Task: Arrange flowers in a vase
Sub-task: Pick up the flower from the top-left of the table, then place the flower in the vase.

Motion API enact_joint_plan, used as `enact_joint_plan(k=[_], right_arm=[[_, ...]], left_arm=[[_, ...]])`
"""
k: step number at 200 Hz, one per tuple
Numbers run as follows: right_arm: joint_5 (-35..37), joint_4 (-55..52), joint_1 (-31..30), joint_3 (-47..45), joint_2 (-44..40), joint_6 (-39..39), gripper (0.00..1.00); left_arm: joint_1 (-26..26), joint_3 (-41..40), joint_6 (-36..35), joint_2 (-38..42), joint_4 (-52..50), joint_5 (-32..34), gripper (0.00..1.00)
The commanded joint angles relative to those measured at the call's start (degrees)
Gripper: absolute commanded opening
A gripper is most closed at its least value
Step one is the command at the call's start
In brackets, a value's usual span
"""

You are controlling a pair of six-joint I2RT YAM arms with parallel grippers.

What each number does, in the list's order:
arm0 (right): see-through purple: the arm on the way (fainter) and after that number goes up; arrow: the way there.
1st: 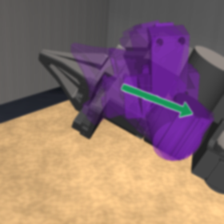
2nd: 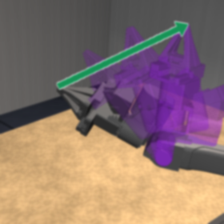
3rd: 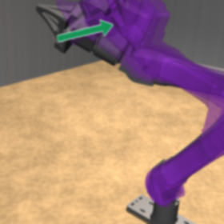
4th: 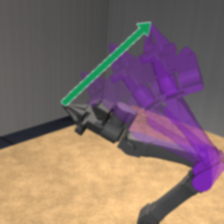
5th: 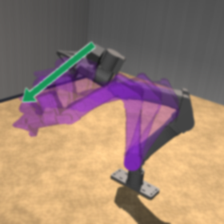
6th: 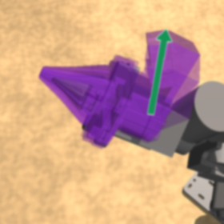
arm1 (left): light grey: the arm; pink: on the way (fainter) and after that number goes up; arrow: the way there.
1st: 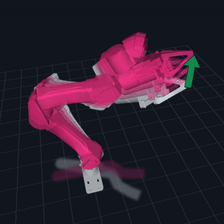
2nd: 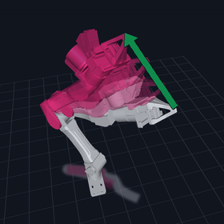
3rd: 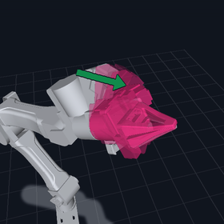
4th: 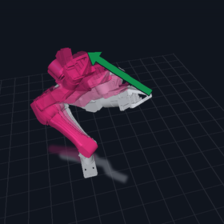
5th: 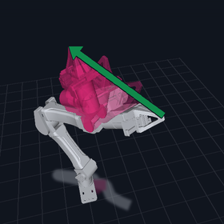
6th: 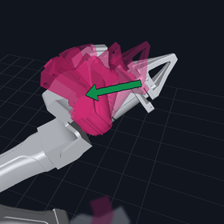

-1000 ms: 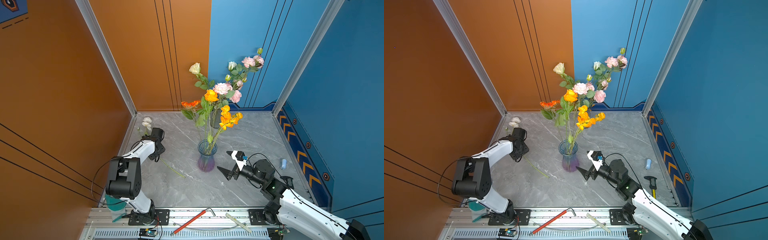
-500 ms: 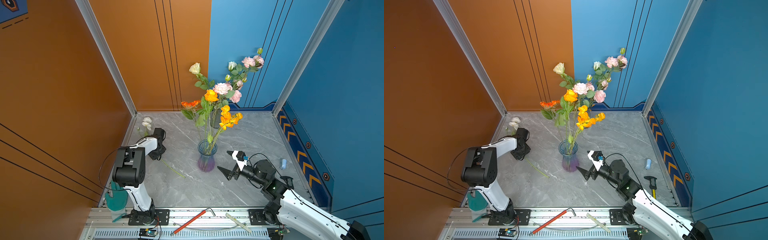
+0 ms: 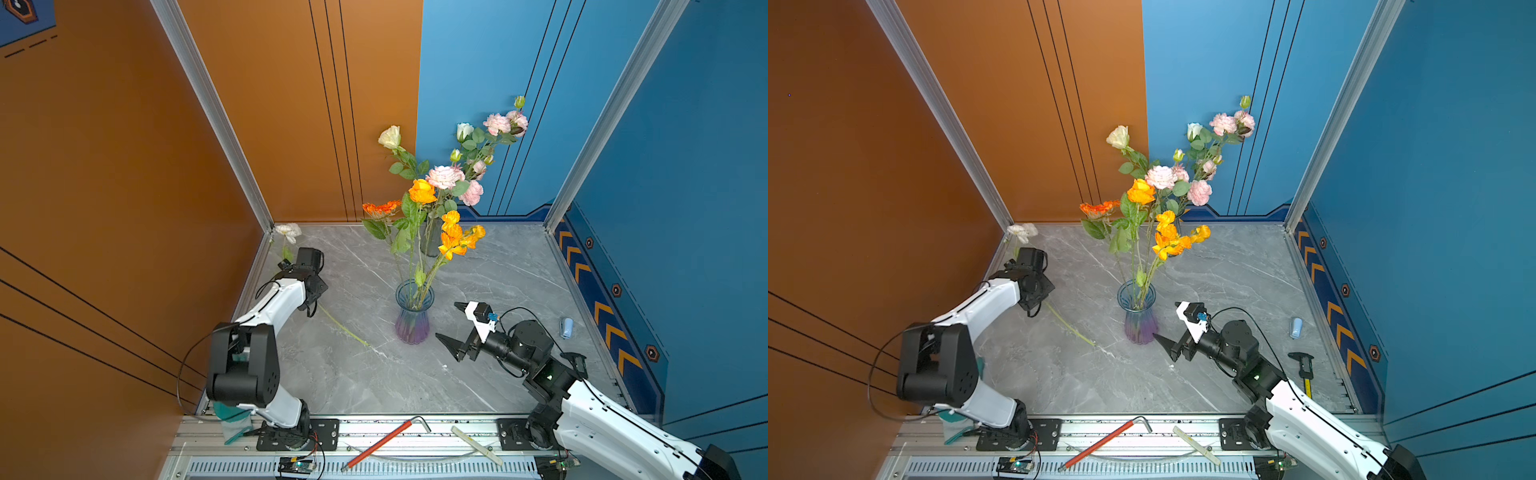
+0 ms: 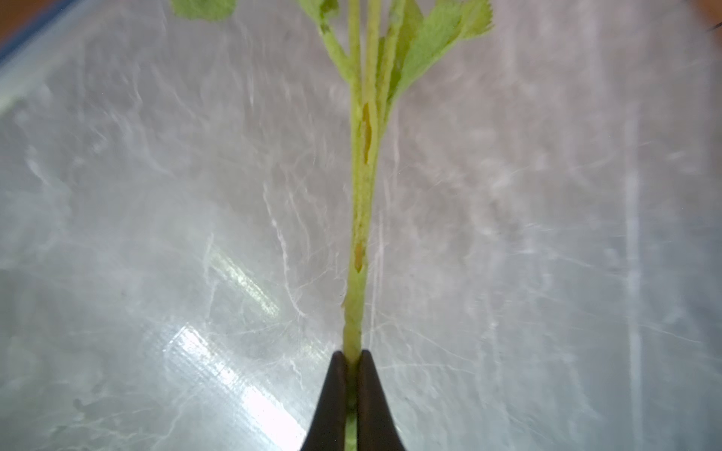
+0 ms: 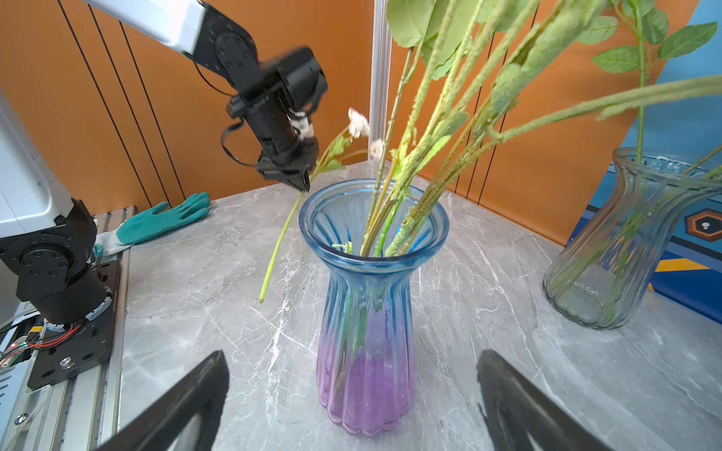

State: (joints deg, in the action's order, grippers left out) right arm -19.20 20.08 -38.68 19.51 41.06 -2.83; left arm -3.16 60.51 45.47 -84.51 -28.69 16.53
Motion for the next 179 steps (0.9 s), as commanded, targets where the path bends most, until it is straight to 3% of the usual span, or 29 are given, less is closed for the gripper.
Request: enact_joint_plan(k=[1,54,97,143,179], right_arm=[[1.0,-0.31,0.0,0.97,-0.71,-0.6,1.0],[1.6,-0.65,0.83,0.79,-1.33,0.01,1.0],[1.24,-0.13,1.85,0.62,-1.2,0.9,1.0],[-1.63,0.01,1.48,1.67,1.98,0.55,1.0],[-3.85,-0.08,0.05,2.3,2.12,-0.21,1.0]], left_arm=[[-2.03,2.84,-7.24,10.36,-0.76,7.04,0.0],[-14.84,8.07,-22.09,28.7,4.42,17.35,0.0],[-26.58,3.88,-28.51,37.41,24.45,14.48,0.0],[-37.17,0.96,-32.64,35.7,43.1,9.51,0.0],[-42.13,1.42,-35.83,29.99,53.08,4.63,0.0]])
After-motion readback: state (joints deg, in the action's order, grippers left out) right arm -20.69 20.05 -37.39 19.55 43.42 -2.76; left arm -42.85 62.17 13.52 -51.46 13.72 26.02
